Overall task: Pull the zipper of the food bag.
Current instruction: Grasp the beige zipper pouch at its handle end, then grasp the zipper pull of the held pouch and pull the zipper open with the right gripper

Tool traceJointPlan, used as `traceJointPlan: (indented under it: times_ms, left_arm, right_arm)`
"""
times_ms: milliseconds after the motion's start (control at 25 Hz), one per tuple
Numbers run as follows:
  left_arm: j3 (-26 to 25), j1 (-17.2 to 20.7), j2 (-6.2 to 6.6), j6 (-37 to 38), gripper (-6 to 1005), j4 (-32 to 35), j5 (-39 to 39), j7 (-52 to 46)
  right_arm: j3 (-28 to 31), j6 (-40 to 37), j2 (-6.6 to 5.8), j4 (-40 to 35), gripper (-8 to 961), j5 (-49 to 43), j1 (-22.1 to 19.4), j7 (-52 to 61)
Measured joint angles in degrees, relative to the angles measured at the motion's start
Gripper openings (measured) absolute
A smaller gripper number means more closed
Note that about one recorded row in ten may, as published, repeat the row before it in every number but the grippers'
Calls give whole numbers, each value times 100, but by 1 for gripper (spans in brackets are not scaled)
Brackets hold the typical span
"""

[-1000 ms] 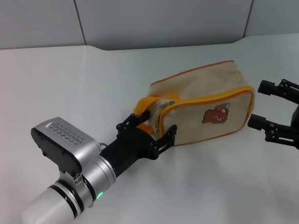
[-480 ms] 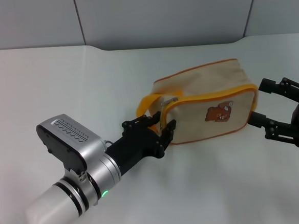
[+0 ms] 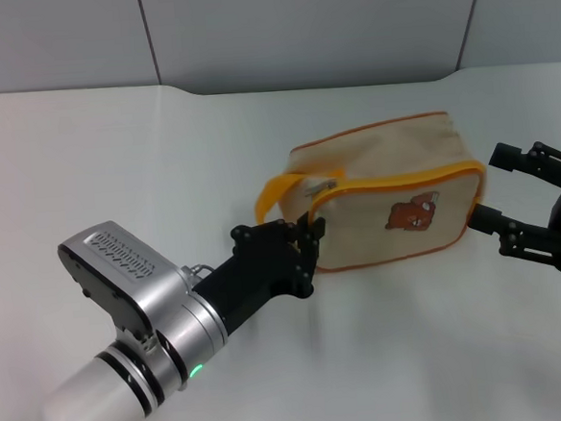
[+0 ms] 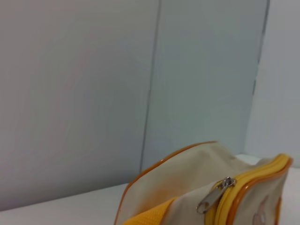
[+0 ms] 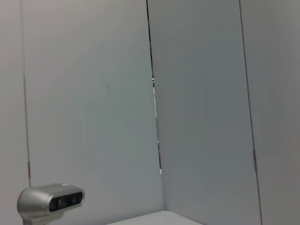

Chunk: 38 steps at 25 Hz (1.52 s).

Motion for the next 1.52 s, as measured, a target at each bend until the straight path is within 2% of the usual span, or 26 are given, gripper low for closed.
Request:
traceJointPlan:
  times_ms: [40, 280, 560, 760, 960, 1120, 1240, 1520]
  left_arm:
    - [9, 0, 0, 23, 132, -1, 48, 0]
    - [-4, -41, 0, 66, 70, -1, 152, 33]
    - [-36, 99, 17, 1299, 69, 375, 558, -3]
    - [-43, 37, 50, 1879, 65, 844, 664, -6]
    - [-40, -148, 57, 2775, 61, 1682, 820, -12]
    - [-2, -285, 61, 3013, 62, 2031, 859, 28]
    - [10, -377, 61, 3152, 58, 2273, 891, 58]
    - [11, -389, 61, 3357, 58, 2364, 892, 63]
  right_arm:
    - [1, 1, 0, 0, 819, 0, 0, 0]
    - [2, 2, 3, 0, 819, 65, -25, 0]
    - [231, 0, 13, 19, 819, 406, -180, 0]
    - [626, 32, 60, 326, 819, 1244, -345, -343]
    - [782, 372, 112, 1098, 819, 1706, -315, -1421]
    - [734, 845, 134, 1894, 818, 1682, -68, -2530]
    - [674, 1021, 140, 2549, 818, 1606, 112, -3690]
    - [581, 1372, 157, 3866, 818, 1438, 438, -6790]
